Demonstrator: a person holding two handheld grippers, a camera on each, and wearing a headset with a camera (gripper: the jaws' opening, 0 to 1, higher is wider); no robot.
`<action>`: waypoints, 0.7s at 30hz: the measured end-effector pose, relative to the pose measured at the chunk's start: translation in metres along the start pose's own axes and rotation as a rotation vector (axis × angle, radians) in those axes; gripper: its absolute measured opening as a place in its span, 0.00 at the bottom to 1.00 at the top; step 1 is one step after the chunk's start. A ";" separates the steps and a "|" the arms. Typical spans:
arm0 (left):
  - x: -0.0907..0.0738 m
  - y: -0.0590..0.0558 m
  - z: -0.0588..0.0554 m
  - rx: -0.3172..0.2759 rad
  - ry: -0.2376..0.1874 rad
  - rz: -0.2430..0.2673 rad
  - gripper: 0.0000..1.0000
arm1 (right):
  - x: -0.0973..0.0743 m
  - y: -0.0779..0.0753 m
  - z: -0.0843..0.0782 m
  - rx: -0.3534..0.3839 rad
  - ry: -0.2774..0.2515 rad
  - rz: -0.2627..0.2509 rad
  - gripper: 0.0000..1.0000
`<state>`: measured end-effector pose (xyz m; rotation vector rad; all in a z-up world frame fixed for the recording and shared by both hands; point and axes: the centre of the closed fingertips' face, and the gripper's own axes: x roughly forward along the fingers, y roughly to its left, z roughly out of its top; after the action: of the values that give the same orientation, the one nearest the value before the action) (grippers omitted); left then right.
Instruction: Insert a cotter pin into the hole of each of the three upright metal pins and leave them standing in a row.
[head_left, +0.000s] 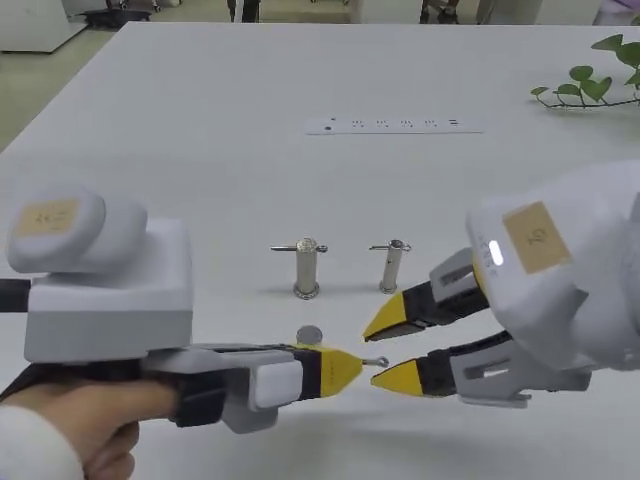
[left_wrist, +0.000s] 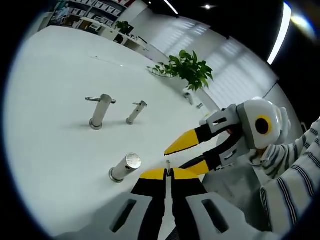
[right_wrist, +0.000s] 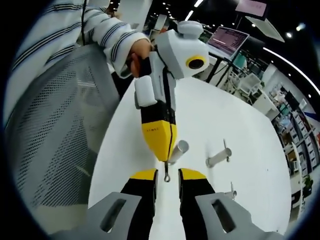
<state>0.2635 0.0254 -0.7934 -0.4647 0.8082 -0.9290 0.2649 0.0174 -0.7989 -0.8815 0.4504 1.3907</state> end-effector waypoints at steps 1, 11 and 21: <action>-0.001 0.000 0.001 0.009 -0.004 0.002 0.00 | 0.000 0.000 -0.001 0.020 -0.008 0.004 0.18; -0.011 -0.002 0.009 0.184 -0.017 -0.020 0.01 | -0.010 -0.004 -0.005 0.231 -0.083 0.024 0.19; -0.022 -0.013 0.012 0.410 -0.003 -0.085 0.01 | -0.013 0.007 0.012 0.402 -0.216 0.152 0.24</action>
<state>0.2586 0.0370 -0.7687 -0.1429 0.5777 -1.1401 0.2535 0.0178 -0.7841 -0.3719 0.6134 1.4475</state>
